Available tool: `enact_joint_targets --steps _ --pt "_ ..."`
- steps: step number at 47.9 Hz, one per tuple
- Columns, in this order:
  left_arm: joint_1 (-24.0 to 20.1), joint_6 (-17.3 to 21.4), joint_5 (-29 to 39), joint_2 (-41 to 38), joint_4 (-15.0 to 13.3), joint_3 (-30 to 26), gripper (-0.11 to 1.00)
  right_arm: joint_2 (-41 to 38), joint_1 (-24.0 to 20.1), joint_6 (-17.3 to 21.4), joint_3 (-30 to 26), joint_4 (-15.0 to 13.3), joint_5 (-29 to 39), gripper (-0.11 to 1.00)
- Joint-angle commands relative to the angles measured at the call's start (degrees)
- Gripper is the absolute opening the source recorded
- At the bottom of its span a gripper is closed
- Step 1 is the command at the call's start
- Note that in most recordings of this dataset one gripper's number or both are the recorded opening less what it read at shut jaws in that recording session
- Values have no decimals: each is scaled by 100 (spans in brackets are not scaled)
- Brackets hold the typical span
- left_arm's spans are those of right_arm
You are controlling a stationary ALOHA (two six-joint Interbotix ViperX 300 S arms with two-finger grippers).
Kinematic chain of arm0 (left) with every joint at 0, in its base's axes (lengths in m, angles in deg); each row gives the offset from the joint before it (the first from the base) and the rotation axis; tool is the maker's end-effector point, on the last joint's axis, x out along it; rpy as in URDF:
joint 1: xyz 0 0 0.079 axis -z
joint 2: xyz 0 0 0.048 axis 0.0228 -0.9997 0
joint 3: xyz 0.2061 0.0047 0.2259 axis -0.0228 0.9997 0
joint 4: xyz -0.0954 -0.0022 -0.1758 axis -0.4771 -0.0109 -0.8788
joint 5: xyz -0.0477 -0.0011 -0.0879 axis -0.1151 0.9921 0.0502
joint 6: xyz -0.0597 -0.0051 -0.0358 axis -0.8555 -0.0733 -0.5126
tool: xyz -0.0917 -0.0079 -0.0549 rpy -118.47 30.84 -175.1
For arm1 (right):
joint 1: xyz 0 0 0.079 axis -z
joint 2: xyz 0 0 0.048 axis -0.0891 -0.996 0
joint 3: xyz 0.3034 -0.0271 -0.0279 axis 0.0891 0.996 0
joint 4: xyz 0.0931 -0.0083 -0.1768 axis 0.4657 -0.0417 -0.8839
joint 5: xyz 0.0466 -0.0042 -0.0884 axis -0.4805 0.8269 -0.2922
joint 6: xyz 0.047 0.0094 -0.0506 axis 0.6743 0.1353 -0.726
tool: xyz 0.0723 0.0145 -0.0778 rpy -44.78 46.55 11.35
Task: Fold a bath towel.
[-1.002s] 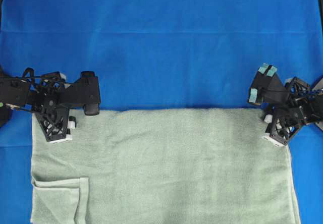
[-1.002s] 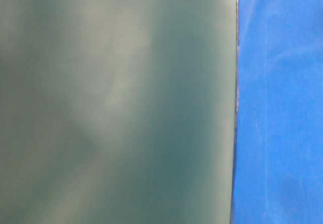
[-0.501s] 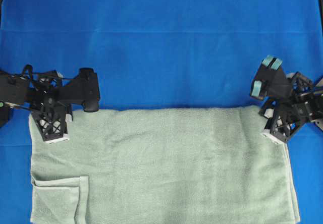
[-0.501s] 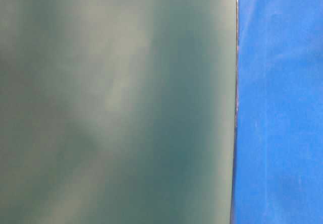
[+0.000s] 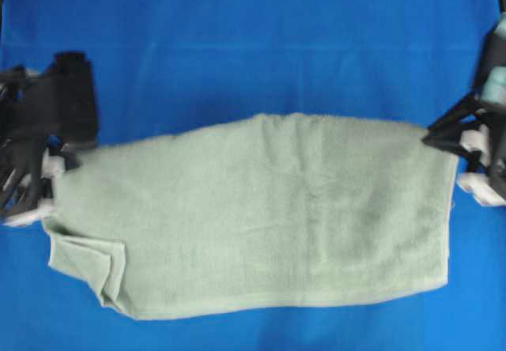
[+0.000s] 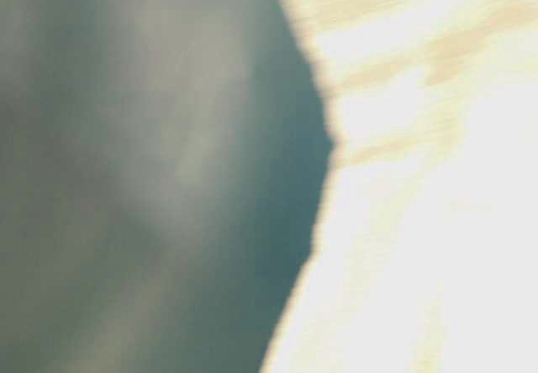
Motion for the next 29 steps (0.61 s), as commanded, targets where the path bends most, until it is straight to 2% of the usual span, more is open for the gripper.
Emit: enact_joint_targets --steps 1,4,9,11,16,22,29 --pt "220 -167 220 53 -9 -492 9 53 -53 -88 -431 -255 18 11" --pt "360 -448 325 35 -9 -756 9 44 -44 -141 -589 -527 53 11" --pt "650 -976 281 -18 -9 -984 9 -35 123 -149 -703 -1274 272 11" --pt "773 -1169 185 -62 -9 -1011 9 -123 325 -123 -721 -1679 422 11" --pt "1151 -1573 -220 -272 -9 -1107 9 -352 958 -123 -782 -2276 536 11" --pt "1582 -1775 -712 -624 26 -1345 9 -729 1793 -185 -949 -2698 264 11" --pt "1854 -1854 -984 -1081 35 -1731 9 -1063 2285 -202 -1116 -3015 -264 11"
